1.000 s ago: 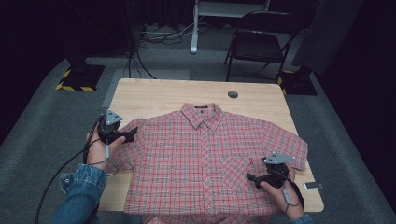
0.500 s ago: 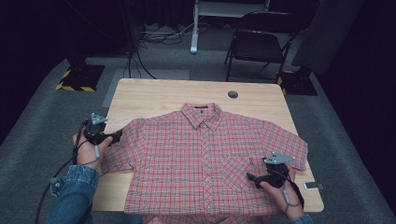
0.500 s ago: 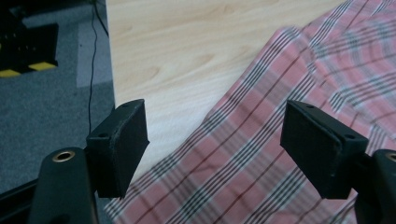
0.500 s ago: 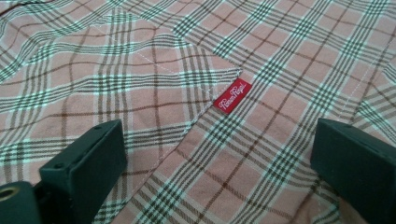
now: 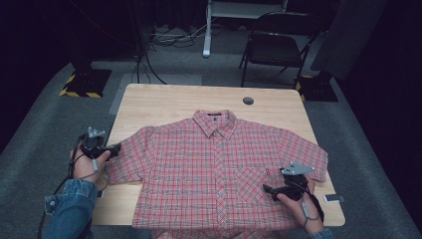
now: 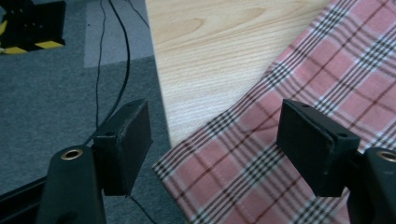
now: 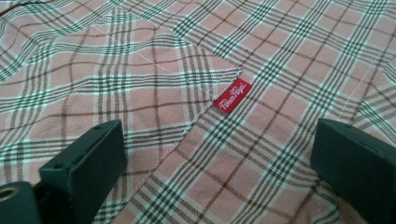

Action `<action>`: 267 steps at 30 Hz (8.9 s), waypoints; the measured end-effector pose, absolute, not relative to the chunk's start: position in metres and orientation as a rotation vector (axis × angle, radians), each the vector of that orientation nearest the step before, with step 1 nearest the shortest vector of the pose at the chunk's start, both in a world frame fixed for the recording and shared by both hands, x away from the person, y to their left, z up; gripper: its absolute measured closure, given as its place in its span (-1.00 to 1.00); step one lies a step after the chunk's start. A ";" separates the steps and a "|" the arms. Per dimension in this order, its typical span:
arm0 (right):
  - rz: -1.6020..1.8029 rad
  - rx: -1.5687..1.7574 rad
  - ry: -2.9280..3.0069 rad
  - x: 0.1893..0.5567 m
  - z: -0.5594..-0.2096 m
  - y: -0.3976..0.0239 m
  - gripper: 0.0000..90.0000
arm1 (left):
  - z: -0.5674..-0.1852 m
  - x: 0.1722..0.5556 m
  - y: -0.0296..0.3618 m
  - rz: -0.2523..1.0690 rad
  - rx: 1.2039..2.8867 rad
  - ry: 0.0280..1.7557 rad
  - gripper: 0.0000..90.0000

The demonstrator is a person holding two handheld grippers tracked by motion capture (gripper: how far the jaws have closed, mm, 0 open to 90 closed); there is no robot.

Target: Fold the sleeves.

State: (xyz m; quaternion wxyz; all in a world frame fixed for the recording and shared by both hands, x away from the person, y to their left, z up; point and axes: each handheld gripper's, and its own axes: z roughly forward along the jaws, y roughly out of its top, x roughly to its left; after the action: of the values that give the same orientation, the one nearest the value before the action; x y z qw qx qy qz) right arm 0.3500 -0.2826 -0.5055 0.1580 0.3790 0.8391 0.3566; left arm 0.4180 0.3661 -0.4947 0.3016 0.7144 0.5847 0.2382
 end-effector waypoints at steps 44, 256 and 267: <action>1.020 1.083 2.402 0.351 -0.505 -0.282 -0.93 | -0.406 0.378 0.323 0.586 1.820 1.325 0.89; 1.116 1.016 2.309 0.359 -0.439 -0.322 -0.84 | -0.507 0.356 0.302 0.521 2.039 1.371 -0.99; 1.128 1.043 2.248 0.368 -0.425 -0.337 -0.87 | -0.506 0.357 0.301 0.521 2.045 1.364 -0.99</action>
State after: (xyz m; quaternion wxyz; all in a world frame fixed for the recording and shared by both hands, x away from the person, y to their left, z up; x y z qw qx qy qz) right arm 0.3679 -0.3372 -0.4253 0.2077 0.3748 0.8076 0.4051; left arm 0.3565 0.3012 -0.5065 0.3092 0.7741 0.5160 0.1972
